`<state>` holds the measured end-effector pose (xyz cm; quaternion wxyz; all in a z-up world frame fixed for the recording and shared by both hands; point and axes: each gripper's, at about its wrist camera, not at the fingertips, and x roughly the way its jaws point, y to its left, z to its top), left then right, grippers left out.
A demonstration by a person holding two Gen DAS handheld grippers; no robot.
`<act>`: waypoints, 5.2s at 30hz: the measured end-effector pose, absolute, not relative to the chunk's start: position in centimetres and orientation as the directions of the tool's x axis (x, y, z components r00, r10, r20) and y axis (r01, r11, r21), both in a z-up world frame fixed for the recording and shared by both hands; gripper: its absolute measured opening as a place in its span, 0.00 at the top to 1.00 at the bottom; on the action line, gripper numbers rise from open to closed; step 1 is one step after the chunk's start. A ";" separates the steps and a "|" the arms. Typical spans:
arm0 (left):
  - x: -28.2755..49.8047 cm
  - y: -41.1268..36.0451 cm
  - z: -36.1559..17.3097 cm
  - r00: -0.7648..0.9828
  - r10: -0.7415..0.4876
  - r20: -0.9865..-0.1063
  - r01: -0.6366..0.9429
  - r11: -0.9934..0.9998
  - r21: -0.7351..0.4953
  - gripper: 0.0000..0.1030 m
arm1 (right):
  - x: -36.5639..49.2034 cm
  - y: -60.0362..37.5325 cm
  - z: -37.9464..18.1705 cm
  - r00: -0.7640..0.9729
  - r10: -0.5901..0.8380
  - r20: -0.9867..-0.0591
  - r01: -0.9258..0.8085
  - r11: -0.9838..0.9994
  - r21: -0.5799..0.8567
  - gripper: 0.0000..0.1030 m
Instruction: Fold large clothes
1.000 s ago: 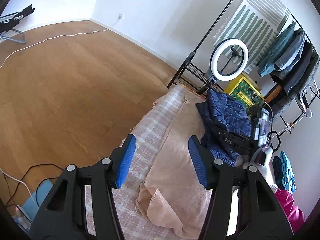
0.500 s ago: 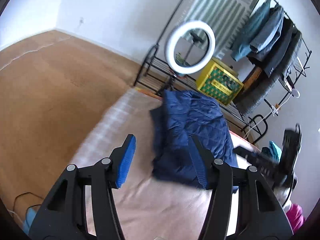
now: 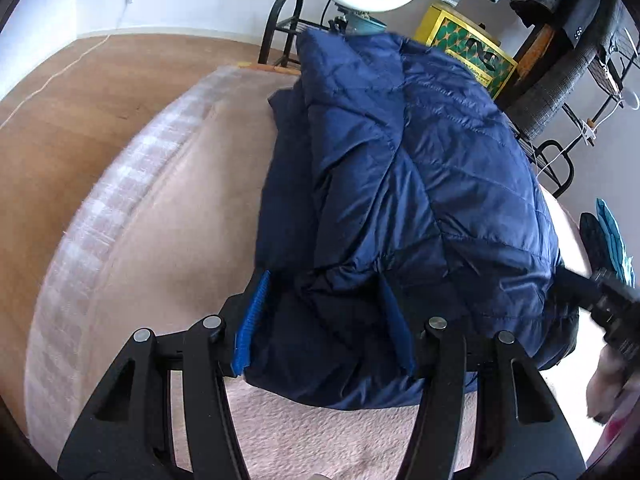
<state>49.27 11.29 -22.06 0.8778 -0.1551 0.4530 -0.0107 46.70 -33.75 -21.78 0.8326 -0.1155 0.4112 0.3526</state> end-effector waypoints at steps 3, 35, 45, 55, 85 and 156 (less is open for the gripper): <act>48.9 11.8 -19.6 0.629 -0.140 -0.765 -0.118 0.955 -0.272 0.44 | 48.9 -34.5 -17.9 0.463 0.540 -0.703 -0.695 0.713 0.089 0.71; 58.6 20.9 -21.2 0.570 -0.521 -0.635 -0.078 0.735 -0.674 0.24 | 65.3 -36.7 -15.6 0.523 0.598 -0.607 -0.523 0.788 0.325 0.10; 63.3 21.6 -24.5 0.496 -0.644 -0.582 -0.116 0.615 -0.780 0.24 | 62.3 -44.1 -22.6 0.315 0.716 -0.623 -0.395 0.696 0.600 0.11; 65.2 20.5 -26.0 0.485 -0.665 -0.568 -0.105 0.600 -0.793 0.24 | 61.8 -44.3 -26.3 0.199 0.815 -0.544 -0.371 0.577 0.728 0.19; 63.4 14.2 -19.0 0.574 -0.506 -0.644 0.019 0.794 -0.607 0.85 | 59.2 -39.6 -21.6 0.298 0.671 -0.678 -0.439 0.728 0.527 0.81; 64.9 -51.3 -12.2 0.469 -0.645 -0.604 0.331 0.762 -0.556 0.81 | 60.4 -93.7 -11.2 0.695 -0.160 -0.702 0.005 0.976 -0.217 0.63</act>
